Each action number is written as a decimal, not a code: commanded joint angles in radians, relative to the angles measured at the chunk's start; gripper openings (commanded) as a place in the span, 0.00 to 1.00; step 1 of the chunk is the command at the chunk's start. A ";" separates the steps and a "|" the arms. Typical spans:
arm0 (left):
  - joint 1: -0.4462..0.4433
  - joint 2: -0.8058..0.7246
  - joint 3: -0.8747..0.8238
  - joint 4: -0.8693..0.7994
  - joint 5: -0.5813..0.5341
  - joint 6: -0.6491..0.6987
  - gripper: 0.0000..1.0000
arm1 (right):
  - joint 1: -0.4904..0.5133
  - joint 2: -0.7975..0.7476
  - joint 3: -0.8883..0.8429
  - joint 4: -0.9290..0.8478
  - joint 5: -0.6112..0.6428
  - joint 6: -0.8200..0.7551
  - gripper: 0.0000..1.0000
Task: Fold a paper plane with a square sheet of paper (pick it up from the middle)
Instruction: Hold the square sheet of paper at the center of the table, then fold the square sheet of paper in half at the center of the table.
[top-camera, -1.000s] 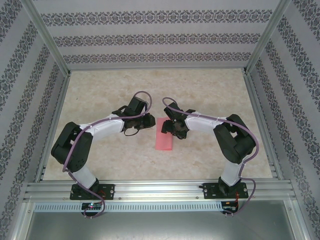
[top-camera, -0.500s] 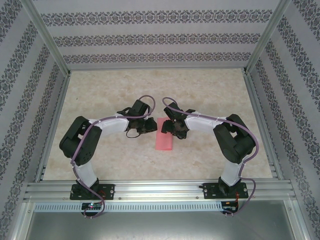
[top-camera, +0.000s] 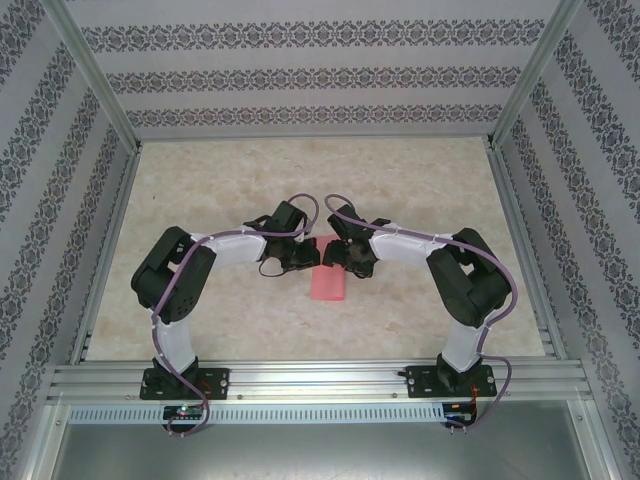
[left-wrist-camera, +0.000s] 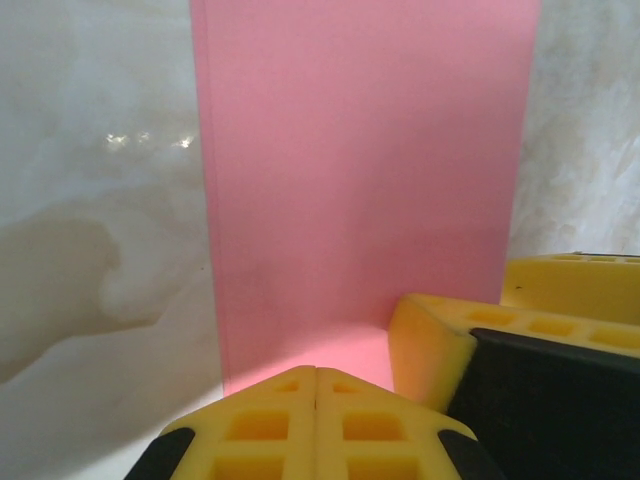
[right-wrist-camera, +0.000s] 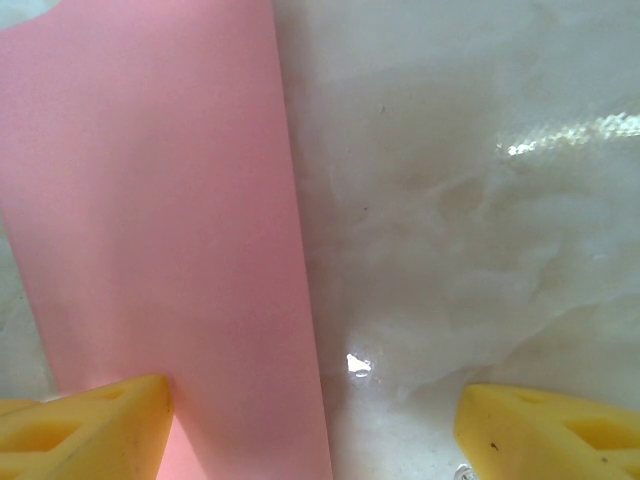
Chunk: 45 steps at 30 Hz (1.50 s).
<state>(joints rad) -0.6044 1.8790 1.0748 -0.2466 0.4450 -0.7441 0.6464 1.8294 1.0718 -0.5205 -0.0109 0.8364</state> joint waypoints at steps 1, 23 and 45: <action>-0.014 0.032 0.024 0.029 0.025 -0.014 0.00 | -0.002 0.132 -0.074 0.036 0.016 0.006 0.79; -0.015 0.066 0.005 -0.059 -0.069 0.044 0.00 | -0.076 -0.233 -0.066 0.173 -0.117 -0.060 0.79; -0.015 0.069 0.010 -0.071 -0.073 0.052 0.00 | -0.091 -0.131 -0.245 0.467 -0.350 0.030 0.02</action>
<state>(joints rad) -0.6102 1.9125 1.0840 -0.2562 0.4328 -0.7155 0.5617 1.6958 0.8459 -0.1169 -0.3428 0.8505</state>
